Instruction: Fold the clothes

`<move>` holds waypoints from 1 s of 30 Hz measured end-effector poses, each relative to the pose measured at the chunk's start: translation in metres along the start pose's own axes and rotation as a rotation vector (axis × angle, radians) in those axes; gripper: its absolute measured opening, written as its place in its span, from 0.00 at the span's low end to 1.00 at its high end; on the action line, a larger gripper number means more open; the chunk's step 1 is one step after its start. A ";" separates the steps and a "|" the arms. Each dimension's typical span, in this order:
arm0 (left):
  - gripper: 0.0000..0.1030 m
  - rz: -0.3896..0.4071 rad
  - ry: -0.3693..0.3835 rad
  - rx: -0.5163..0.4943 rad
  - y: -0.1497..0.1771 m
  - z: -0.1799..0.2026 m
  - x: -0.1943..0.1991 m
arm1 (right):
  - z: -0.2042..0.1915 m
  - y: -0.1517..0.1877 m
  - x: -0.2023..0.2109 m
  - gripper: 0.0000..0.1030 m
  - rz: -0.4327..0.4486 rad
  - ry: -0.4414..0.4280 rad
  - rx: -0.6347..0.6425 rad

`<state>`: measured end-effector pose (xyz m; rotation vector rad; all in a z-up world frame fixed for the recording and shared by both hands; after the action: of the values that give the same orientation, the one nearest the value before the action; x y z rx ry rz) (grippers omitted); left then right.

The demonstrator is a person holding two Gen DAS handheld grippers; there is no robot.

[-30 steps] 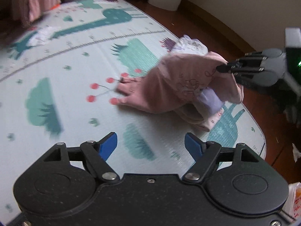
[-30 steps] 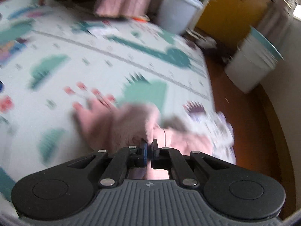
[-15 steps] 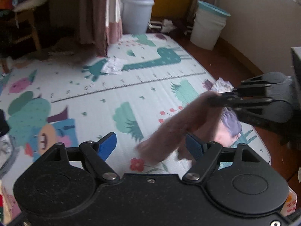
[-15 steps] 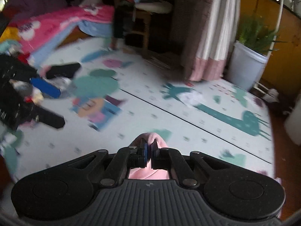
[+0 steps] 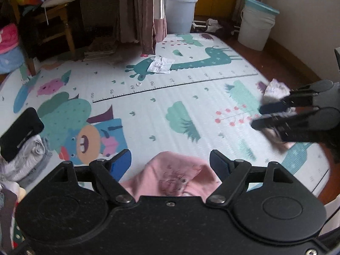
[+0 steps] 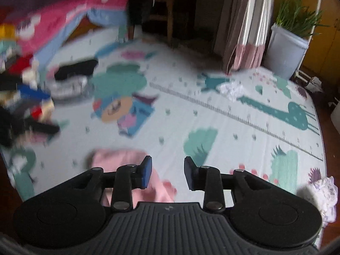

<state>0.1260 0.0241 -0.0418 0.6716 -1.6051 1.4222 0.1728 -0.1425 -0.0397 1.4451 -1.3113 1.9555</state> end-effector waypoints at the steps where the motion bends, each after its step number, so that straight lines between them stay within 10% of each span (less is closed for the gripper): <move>1: 0.79 -0.002 -0.004 -0.017 0.003 -0.001 -0.004 | -0.004 0.008 -0.008 0.36 -0.024 0.007 0.033; 13: 0.87 -0.221 0.010 -0.237 0.055 -0.001 -0.076 | -0.084 0.101 -0.087 0.38 -0.122 0.050 0.605; 16: 0.87 -0.242 0.022 -0.252 0.058 0.003 -0.076 | -0.114 0.114 -0.099 0.58 -0.068 0.091 0.769; 18: 0.87 -0.239 0.034 -0.264 0.061 0.006 -0.075 | -0.128 0.119 -0.109 0.72 -0.041 0.107 0.820; 30: 0.86 -0.332 0.030 -0.360 0.107 0.009 -0.123 | -0.153 0.142 -0.185 0.71 -0.046 0.221 0.929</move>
<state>0.0932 0.0195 -0.2019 0.6603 -1.5854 0.8722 0.0591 -0.0439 -0.2747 1.4948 -0.2247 2.7484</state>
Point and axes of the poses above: each gripper's, at about its wrist camera, not at the fingertips, and x roughly against the way its jaws point, z to its right, y to its underside, the point moved 6 cm from there along -x, roughly the way its jaws point, and after that the axes turned 11 degrees about -z, right-handed, at the moved point
